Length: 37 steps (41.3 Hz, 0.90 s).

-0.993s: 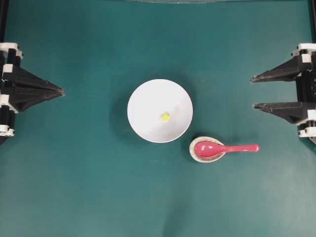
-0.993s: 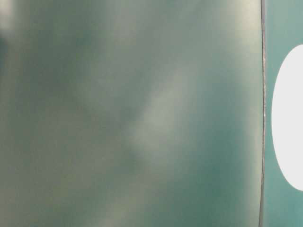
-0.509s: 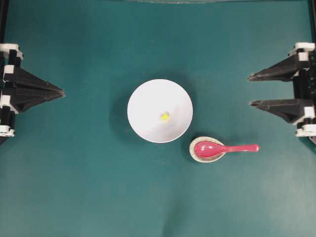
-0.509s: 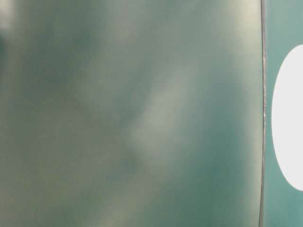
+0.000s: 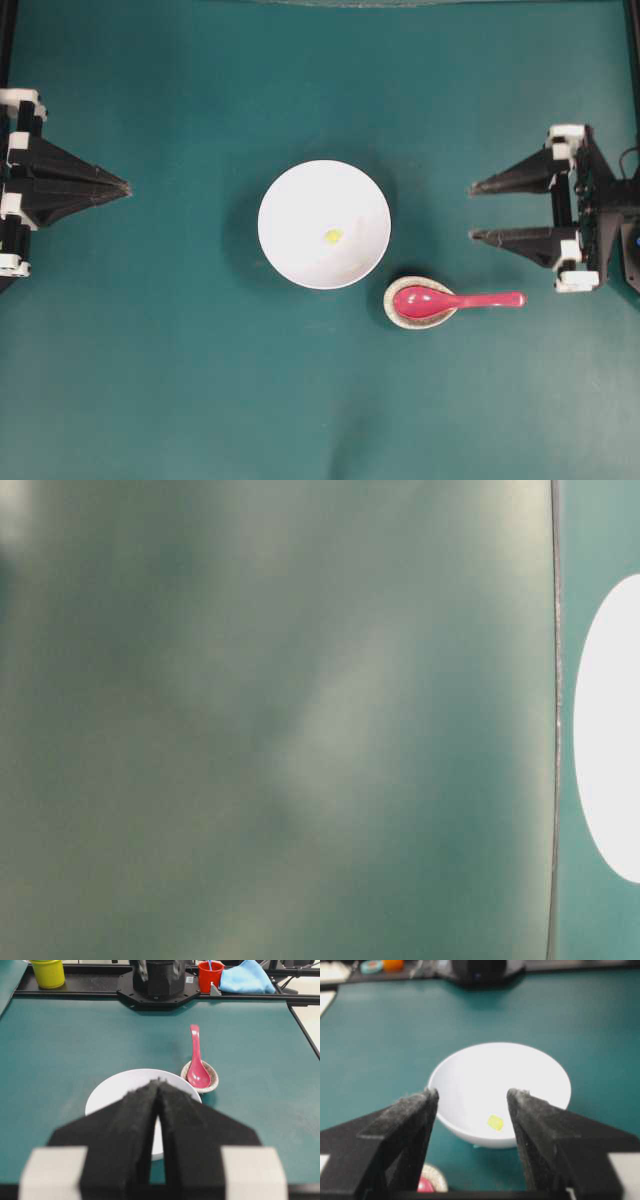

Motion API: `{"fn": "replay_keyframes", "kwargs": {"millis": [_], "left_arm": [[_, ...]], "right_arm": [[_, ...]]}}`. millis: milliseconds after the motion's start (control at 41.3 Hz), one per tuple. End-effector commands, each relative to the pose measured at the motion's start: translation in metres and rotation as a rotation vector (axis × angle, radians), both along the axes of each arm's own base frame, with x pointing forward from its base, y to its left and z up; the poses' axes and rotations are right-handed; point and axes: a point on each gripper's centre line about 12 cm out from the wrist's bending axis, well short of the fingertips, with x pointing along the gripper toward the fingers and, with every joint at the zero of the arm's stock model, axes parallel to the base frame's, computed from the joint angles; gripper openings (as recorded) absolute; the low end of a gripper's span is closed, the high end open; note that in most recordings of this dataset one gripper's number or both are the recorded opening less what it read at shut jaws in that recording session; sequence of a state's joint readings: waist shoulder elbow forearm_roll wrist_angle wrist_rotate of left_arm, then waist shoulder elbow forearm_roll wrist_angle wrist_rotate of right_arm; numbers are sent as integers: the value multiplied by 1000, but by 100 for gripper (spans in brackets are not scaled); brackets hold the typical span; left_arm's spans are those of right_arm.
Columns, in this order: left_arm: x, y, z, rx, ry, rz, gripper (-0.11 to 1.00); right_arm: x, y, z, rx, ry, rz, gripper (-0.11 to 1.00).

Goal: Scoop the yellow hexagonal prism block from the bowl with a spoon using the right arm.
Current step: 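Lower the open right gripper onto the pink spoon handle and close it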

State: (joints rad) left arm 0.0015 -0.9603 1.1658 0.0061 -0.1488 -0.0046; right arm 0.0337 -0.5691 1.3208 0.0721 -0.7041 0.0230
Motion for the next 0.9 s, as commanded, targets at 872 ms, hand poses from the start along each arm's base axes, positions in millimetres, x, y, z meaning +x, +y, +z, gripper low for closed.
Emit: {"fn": "replay_keyframes", "kwargs": {"millis": [872], "left_arm": [[3, 0, 6, 0, -8, -2, 1]], "right_arm": [[7, 62, -117, 31, 127, 56, 61]]}}
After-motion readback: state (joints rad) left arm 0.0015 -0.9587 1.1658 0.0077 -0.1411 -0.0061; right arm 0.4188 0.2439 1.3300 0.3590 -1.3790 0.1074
